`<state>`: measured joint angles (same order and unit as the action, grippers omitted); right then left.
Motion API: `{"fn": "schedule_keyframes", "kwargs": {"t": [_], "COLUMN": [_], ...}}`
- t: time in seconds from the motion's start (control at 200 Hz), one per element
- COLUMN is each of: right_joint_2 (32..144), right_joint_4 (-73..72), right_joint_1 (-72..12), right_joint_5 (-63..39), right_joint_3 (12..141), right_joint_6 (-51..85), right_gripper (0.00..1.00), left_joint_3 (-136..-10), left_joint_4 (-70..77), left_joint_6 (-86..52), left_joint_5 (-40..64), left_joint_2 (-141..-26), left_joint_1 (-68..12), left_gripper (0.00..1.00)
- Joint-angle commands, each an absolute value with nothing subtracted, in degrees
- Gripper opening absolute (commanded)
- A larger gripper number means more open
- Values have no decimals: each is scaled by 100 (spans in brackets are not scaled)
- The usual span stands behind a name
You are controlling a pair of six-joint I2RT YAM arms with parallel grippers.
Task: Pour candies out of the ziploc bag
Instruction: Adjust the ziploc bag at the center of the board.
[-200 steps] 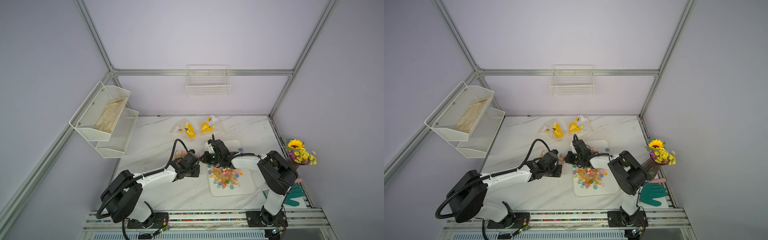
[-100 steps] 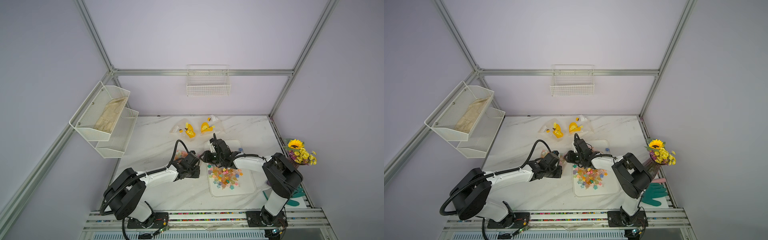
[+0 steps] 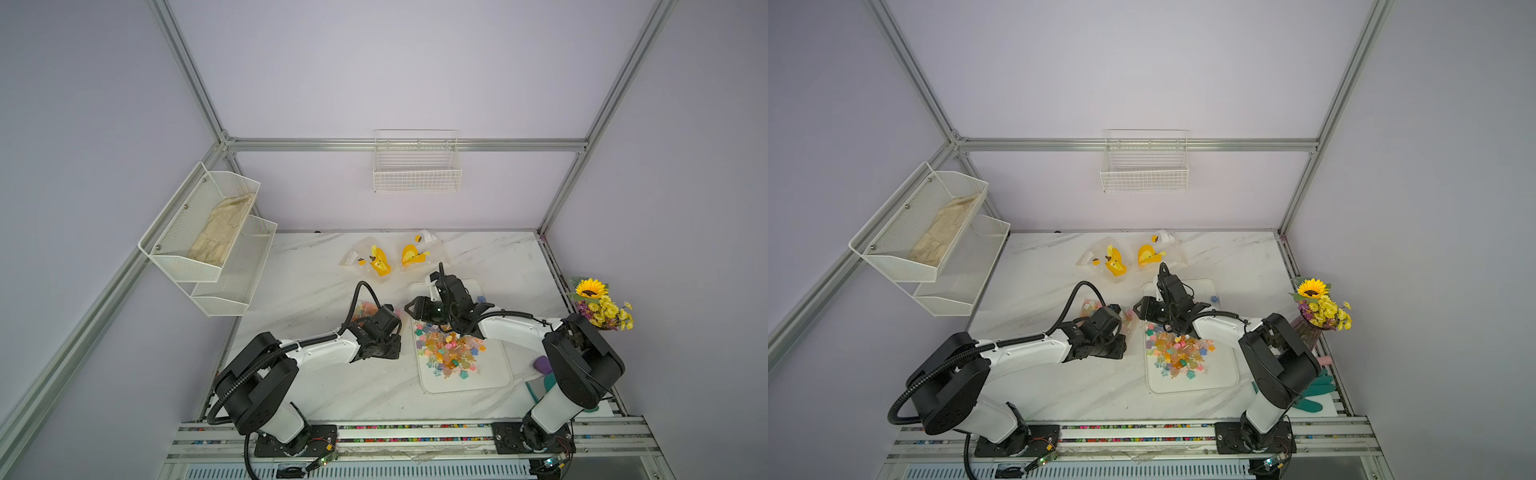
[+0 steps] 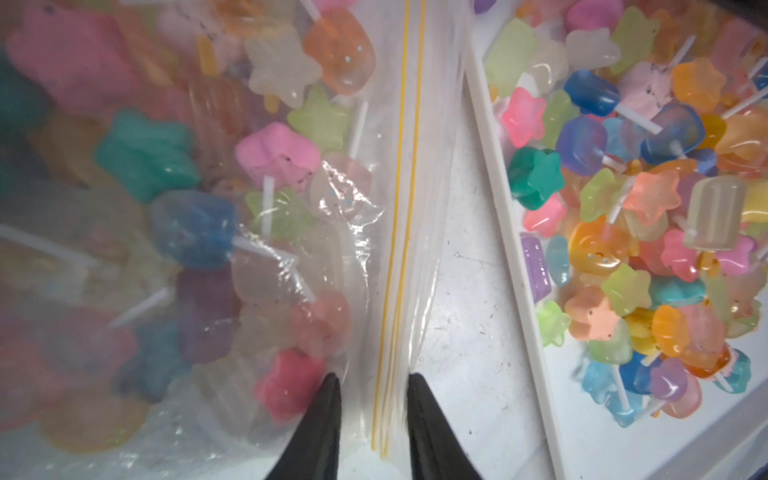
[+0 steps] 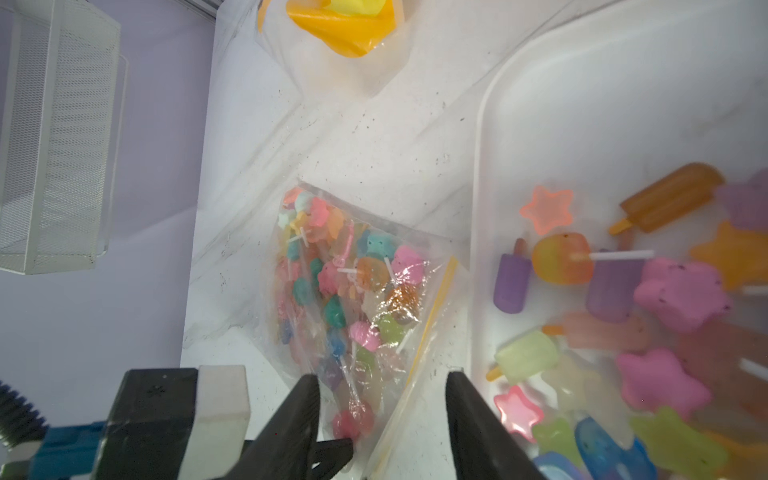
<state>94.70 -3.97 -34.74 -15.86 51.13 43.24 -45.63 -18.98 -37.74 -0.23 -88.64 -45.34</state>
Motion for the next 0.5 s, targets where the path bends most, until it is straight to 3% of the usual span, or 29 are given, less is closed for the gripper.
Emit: {"fn": "schedule_keyframes", "kwargs": {"t": [0.0,0.125,0.36,0.495], "right_joint_2": [9229,9213,9106,8955], "right_joint_4": [-352,-360,-336,-273], "right_joint_1": [-3430,-3395,-3384,-3384], "right_joint_5": [-1530,-1547,-1613,-1642], "right_joint_3": [5024,4987,4914,4761], "right_joint_6": [4350,4342,4333,4333], "right_gripper": [53,53,53,53], "left_joint_3": [-5117,-5186,-5178,-5169], "left_joint_4": [-1989,-2098,-2179,-2210], "left_joint_6": [-3587,-3546,-3548,-3546], "left_joint_5": [-7,-41,-53,-62], "left_joint_2": [-8943,-8948,-8938,-8948], "left_joint_1": [-4596,-4623,-4632,-4632], "left_gripper": [28,22,0,0]}}
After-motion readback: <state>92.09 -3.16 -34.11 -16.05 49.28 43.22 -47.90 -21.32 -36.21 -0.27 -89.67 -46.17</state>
